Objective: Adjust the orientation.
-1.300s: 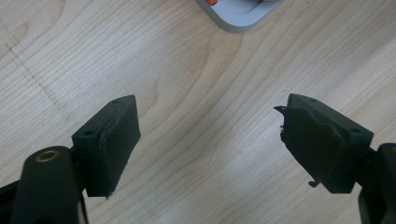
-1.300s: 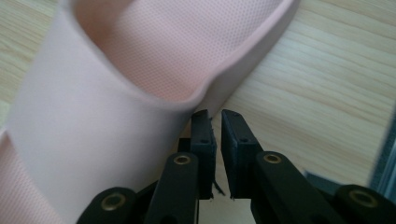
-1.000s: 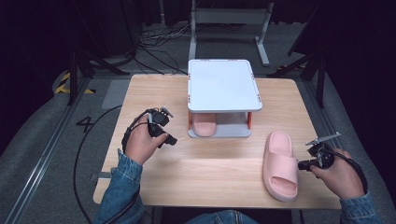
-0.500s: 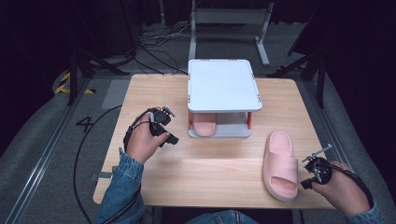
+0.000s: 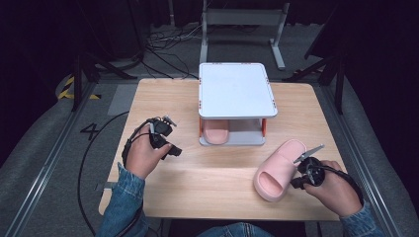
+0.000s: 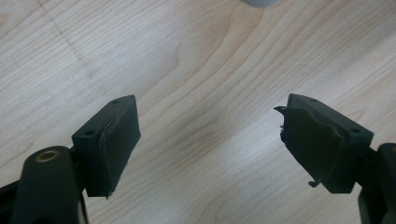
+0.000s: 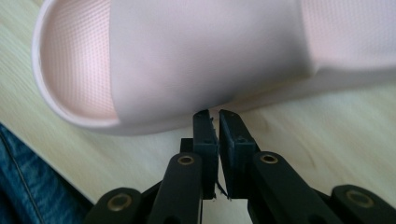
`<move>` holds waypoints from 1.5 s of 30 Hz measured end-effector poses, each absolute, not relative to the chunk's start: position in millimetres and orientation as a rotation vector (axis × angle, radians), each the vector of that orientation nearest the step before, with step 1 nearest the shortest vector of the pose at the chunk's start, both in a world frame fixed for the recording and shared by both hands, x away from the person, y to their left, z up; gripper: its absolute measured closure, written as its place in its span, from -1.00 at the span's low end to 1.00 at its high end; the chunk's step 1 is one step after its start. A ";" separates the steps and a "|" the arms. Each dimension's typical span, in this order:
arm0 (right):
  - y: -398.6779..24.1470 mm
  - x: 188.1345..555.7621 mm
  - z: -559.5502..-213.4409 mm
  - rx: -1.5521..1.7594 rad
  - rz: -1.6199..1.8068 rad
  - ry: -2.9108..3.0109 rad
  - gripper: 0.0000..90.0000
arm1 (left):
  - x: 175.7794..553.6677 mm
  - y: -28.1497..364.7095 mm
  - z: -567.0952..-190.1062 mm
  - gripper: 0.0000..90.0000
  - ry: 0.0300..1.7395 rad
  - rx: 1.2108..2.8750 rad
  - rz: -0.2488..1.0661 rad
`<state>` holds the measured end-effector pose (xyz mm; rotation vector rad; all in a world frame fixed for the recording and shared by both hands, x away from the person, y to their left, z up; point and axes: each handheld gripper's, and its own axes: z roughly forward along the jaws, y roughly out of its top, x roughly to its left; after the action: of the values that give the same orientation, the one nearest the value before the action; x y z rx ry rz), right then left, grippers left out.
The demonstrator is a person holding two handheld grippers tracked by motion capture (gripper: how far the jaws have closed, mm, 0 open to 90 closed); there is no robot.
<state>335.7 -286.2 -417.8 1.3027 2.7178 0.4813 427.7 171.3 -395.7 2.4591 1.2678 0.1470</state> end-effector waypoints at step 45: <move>-234.4 378.0 -427.8 0.689 0.670 2.837 0.52 | 406.2 201.0 -402.8 -0.56 1.396 2.408 0.127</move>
<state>378.0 -234.4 -427.8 0.6894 2.8371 0.6695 406.2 201.0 -402.8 2.4078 1.3963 0.1268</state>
